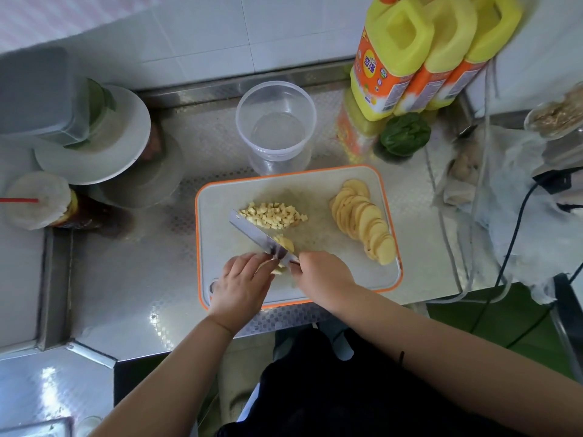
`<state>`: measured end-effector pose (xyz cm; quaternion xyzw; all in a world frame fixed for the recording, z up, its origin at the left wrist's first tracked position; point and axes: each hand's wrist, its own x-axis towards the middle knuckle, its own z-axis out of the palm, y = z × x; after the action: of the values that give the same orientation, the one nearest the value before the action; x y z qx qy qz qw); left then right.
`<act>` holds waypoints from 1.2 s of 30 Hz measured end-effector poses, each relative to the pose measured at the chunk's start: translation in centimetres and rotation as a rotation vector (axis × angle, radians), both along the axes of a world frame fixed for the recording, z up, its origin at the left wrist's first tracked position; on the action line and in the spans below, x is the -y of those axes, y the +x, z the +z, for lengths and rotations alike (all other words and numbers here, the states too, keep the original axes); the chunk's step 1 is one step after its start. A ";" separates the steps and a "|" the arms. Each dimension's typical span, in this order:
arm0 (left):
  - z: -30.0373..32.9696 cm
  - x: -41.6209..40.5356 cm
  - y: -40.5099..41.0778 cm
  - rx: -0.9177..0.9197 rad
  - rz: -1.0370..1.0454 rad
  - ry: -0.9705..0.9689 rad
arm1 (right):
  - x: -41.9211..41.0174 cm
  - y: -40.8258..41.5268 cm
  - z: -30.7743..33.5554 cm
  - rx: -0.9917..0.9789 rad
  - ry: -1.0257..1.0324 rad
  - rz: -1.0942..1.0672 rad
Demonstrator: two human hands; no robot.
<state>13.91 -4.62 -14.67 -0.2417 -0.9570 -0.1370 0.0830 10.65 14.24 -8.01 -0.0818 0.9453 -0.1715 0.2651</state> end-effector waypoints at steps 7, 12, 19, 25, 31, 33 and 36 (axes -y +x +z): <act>-0.1 0.5 -0.8 0.063 -0.022 -0.041 | -0.1 -0.6 0.3 -0.002 0.004 -0.020; 1.0 1.0 -2.6 0.185 -0.116 -0.110 | -1.7 -1.2 0.7 -0.008 -0.047 -0.125; 1.8 0.4 -6.8 0.317 -0.436 -0.397 | -4.2 -1.7 0.7 -0.041 -0.007 -0.243; 2.4 -0.7 -8.5 0.433 -0.547 -0.581 | -4.7 -1.3 0.6 -0.037 -0.002 -0.280; 3.2 -1.0 -9.2 0.468 -0.521 -0.536 | -5.0 -0.9 0.3 -0.031 -0.009 -0.285; 3.1 -1.2 -9.2 0.465 -0.512 -0.540 | -5.1 -0.7 0.1 -0.032 -0.014 -0.282; 3.3 -1.5 -9.3 0.464 -0.500 -0.526 | -5.2 -0.6 -0.2 -0.035 -0.018 -0.270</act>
<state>4.62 -3.15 -11.39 -0.4420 -0.8646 0.0452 -0.2347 10.07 19.49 -8.17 0.0408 0.9506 -0.2126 0.2224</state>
